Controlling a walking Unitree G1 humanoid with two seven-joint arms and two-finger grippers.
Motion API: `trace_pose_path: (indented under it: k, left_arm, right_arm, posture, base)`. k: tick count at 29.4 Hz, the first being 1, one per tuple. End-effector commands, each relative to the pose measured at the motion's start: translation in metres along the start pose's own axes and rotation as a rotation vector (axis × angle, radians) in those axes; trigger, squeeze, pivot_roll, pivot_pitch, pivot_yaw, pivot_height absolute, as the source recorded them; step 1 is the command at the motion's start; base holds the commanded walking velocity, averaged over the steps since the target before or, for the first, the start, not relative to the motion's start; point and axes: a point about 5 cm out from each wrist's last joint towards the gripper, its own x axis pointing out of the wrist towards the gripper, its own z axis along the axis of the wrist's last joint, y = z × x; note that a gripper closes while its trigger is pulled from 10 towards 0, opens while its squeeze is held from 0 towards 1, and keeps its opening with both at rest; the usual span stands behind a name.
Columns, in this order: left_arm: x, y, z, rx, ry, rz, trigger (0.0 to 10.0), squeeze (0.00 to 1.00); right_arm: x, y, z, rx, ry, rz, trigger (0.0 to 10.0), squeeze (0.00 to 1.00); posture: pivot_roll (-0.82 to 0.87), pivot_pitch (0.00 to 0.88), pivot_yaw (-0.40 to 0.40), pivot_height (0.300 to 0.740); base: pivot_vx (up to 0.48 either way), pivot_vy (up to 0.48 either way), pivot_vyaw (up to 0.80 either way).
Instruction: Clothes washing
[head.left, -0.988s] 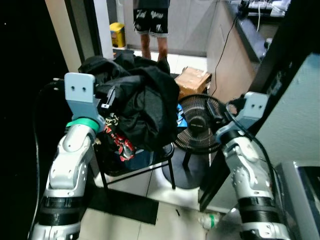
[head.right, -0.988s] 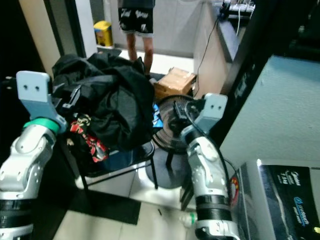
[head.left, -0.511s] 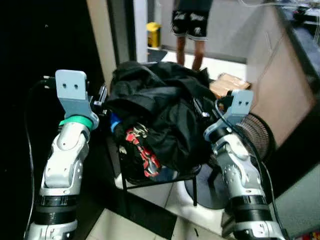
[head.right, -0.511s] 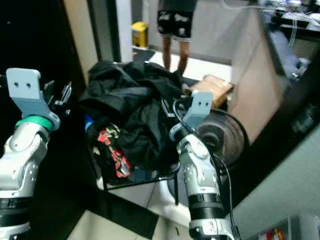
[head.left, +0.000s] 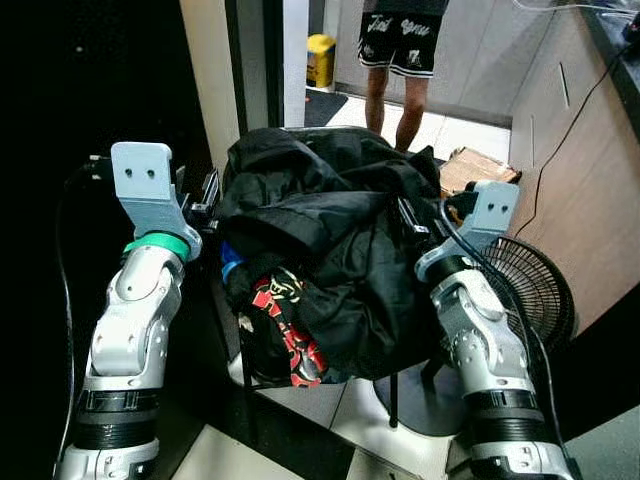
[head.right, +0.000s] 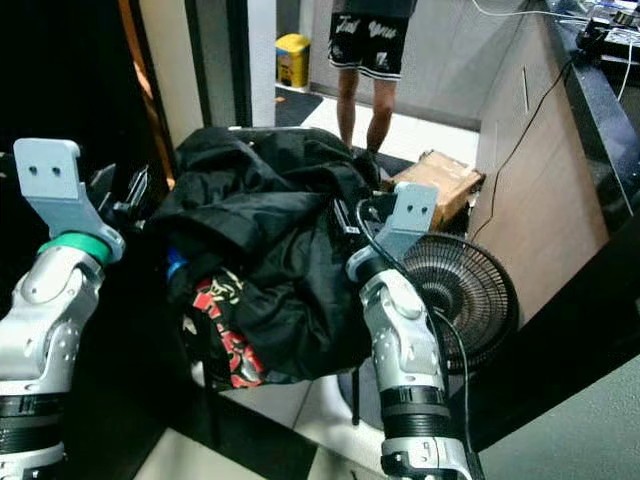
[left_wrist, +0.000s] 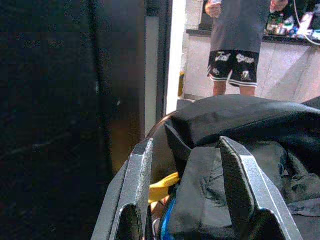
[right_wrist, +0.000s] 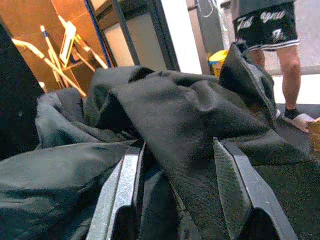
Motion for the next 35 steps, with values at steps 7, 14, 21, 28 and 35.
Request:
trace_pose_path:
  k: [7,14,21,28,35]
  left_arm:
    - [-0.001,-0.001,0.001,-0.016,-0.001,-0.015,10.0,0.0]
    - [-0.003,-0.005,-0.001,-0.034,0.003,-0.039,10.0,0.0]
    - [-0.004,-0.007,-0.002,-0.045,0.015,-0.053,10.0,0.0]
    - [-0.006,-0.01,-0.004,-0.056,0.035,-0.076,10.0,0.0]
    - [-0.027,-0.017,-0.012,-0.08,0.109,-0.138,10.0,0.0]
  right_arm:
    - [0.002,0.001,0.012,0.09,-0.111,0.004,10.0,1.0]
    - [0.013,0.007,0.004,0.102,-0.081,0.016,10.0,1.0]
    - [0.029,0.027,-0.002,0.107,-0.016,0.066,10.0,1.0]
    - [0.037,0.037,-0.019,0.082,0.112,0.078,10.0,1.0]
    - [0.051,0.057,-0.03,0.21,0.193,0.096,10.0,1.0]
  posture:
    - [0.14,0.025,0.053,0.74]
    - [0.13,0.026,0.051,0.74]
    - [0.13,0.044,0.056,0.74]
    - [0.13,0.071,0.059,0.74]
    - [0.16,0.168,0.061,0.74]
  base:
    - [0.0,0.0,0.0]
    - [0.0,0.0,0.0]
    - [0.0,0.0,0.0]
    - [0.0,0.0,0.0]
    - [0.0,0.0,0.0]
